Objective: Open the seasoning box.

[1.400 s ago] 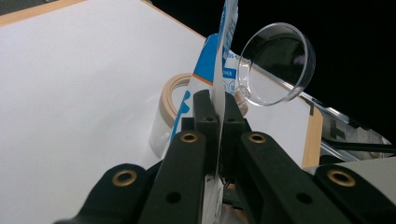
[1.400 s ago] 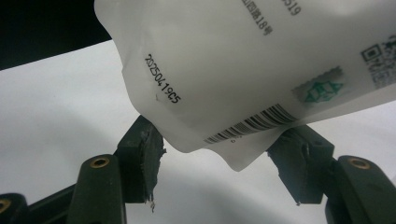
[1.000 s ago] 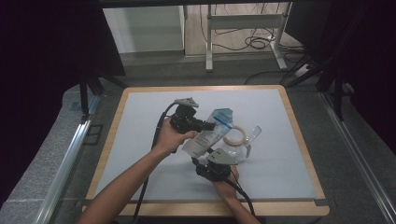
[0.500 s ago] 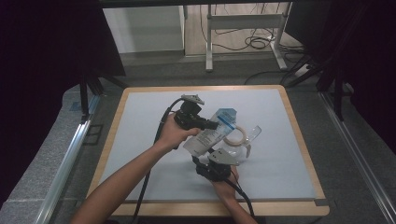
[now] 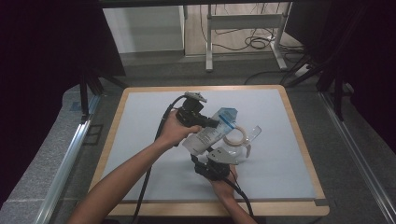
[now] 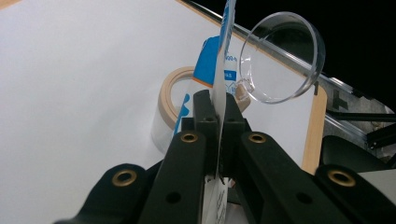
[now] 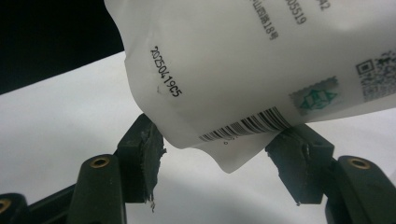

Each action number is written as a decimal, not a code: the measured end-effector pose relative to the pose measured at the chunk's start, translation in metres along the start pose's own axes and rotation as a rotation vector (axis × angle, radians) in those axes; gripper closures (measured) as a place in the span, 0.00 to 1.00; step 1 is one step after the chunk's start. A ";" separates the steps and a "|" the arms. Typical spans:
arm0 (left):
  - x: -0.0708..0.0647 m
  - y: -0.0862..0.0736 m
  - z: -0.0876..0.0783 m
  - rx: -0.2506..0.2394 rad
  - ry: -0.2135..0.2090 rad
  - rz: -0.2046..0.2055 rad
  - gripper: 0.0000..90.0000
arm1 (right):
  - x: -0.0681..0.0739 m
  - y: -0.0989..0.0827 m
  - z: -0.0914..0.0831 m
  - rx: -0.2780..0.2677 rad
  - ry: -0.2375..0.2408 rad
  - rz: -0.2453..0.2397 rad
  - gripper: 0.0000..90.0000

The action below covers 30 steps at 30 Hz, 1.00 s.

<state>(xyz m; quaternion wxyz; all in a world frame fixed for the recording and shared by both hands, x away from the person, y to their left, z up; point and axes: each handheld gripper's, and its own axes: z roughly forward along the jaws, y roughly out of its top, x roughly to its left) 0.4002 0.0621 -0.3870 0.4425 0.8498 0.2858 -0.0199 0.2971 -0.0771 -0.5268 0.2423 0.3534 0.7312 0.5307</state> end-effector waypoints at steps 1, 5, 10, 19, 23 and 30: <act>0.000 0.001 0.000 0.003 0.002 0.001 1.00 | 0.000 0.001 0.000 -0.003 0.004 0.003 0.42; -0.001 0.003 0.001 0.017 0.008 0.005 1.00 | 0.000 0.001 0.001 -0.008 0.016 0.020 0.42; -0.001 0.005 0.005 0.030 0.009 0.008 1.00 | -0.001 0.001 0.000 -0.011 0.030 0.050 0.42; -0.004 0.011 0.008 0.050 0.013 0.023 1.00 | 0.000 0.002 0.000 -0.026 0.027 0.088 0.42; -0.004 0.013 0.009 0.060 0.014 0.026 1.00 | 0.001 0.002 0.000 -0.034 0.024 0.113 0.42; -0.004 0.015 0.014 0.073 0.013 0.025 1.00 | 0.003 0.001 0.002 -0.050 -0.008 0.139 0.42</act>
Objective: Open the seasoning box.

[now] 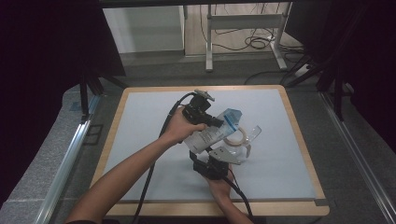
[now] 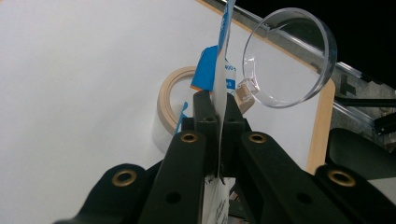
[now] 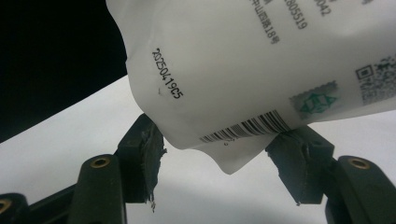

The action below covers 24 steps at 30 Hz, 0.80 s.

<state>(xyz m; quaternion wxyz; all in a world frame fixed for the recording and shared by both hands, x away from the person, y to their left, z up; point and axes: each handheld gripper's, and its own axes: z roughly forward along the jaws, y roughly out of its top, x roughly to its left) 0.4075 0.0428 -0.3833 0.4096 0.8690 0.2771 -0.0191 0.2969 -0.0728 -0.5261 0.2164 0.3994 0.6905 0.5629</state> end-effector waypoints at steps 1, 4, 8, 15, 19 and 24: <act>0.000 0.000 0.000 0.000 0.000 0.000 1.00 | 0.000 0.000 0.000 0.000 -0.005 0.001 0.42; -0.002 0.002 0.003 0.001 0.003 -0.008 1.00 | 0.002 0.000 0.001 0.006 -0.016 0.011 0.42; -0.002 0.004 0.003 0.006 0.005 -0.003 1.00 | 0.003 0.002 0.002 0.002 -0.026 0.023 0.42; -0.001 0.007 0.003 0.021 0.015 0.003 1.00 | 0.005 0.005 0.004 -0.008 -0.035 0.041 0.42; -0.001 0.009 0.003 0.037 0.022 0.012 1.00 | 0.008 0.006 0.007 -0.017 -0.043 0.059 0.42; -0.002 0.011 0.004 0.044 0.025 0.017 1.00 | 0.011 0.008 0.010 -0.032 -0.044 0.085 0.42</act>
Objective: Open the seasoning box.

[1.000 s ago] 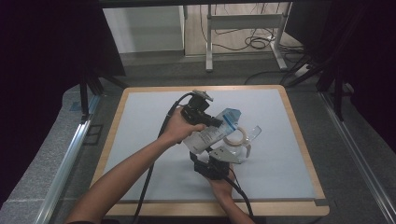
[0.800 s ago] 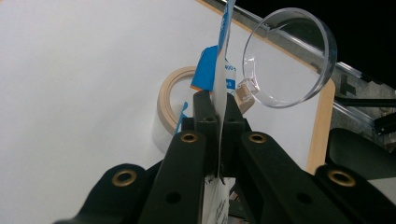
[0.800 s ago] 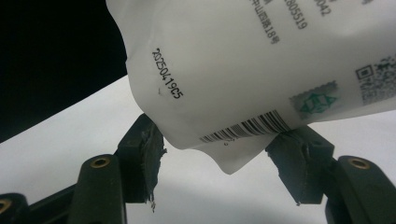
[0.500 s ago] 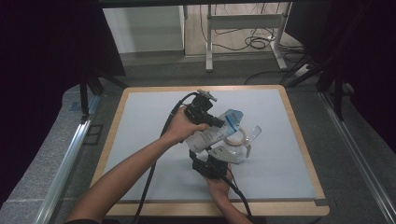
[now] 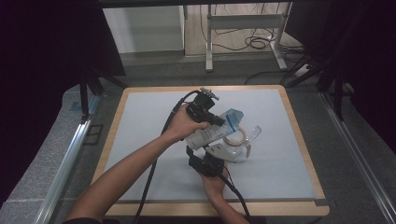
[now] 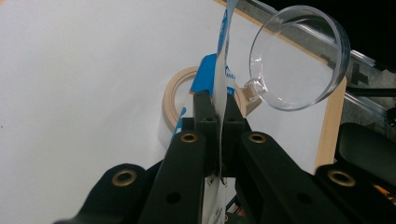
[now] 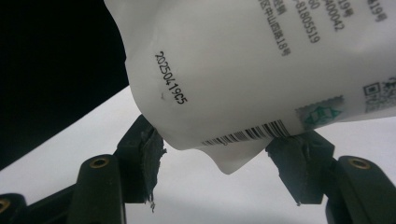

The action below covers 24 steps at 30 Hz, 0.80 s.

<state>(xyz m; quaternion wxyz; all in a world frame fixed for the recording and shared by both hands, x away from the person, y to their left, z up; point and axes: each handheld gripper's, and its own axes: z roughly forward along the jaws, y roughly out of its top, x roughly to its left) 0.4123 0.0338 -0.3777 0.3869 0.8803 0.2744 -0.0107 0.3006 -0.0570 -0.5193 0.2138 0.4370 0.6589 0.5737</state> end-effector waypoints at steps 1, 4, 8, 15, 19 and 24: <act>0.000 0.000 0.000 0.002 0.002 0.001 1.00 | 0.000 0.000 0.000 0.000 0.000 0.000 0.42; 0.001 0.001 0.001 0.002 0.003 -0.002 1.00 | 0.000 0.000 0.001 -0.003 0.001 0.009 0.42; 0.001 0.002 0.003 0.012 0.006 0.004 1.00 | 0.000 0.000 0.002 -0.004 0.005 0.029 0.42; 0.000 0.006 0.003 0.022 0.015 0.008 1.00 | 0.001 0.002 0.003 -0.019 0.008 0.039 0.42; 0.000 0.008 0.002 0.028 0.019 0.012 1.00 | 0.002 0.003 0.003 -0.024 0.009 0.024 0.43; 0.000 0.008 0.002 0.030 0.020 0.011 1.00 | 0.001 0.005 0.003 -0.025 0.018 0.027 0.43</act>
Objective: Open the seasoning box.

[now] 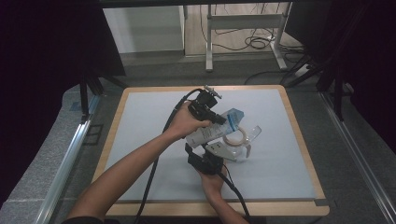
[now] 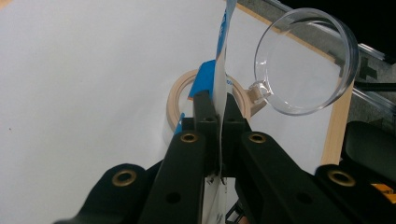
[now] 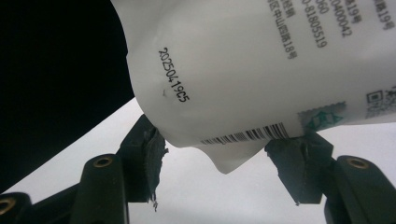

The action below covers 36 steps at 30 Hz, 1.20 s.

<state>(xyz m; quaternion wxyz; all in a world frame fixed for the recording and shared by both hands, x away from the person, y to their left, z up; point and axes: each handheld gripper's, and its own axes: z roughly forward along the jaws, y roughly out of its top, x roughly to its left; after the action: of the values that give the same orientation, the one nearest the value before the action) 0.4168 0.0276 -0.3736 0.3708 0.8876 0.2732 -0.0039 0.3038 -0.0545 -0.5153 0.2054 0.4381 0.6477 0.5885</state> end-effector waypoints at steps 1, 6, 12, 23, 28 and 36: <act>0.000 0.000 0.000 0.001 -0.001 0.001 1.00 | 0.000 0.000 0.000 0.000 0.000 0.000 0.43; 0.000 0.001 0.002 0.000 -0.009 -0.001 1.00 | 0.001 0.000 0.000 -0.004 -0.003 -0.006 0.44; -0.002 0.004 0.002 0.015 -0.007 0.005 1.00 | 0.002 0.001 0.000 -0.018 -0.010 -0.014 0.44; 0.000 0.010 0.004 0.051 0.002 0.017 1.00 | 0.004 0.002 0.002 -0.030 -0.005 0.004 0.44; -0.002 0.018 0.007 0.073 0.012 0.027 1.00 | 0.002 0.006 0.004 -0.046 -0.006 0.030 0.44; -0.003 0.025 0.014 0.108 0.018 0.043 1.00 | -0.001 0.007 0.004 -0.052 -0.010 0.047 0.44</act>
<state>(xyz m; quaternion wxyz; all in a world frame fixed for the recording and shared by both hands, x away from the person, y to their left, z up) 0.4292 0.0023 -0.3665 0.3200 0.9119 0.2568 -0.0028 0.3102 -0.0533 -0.5095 0.2063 0.4507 0.6206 0.6076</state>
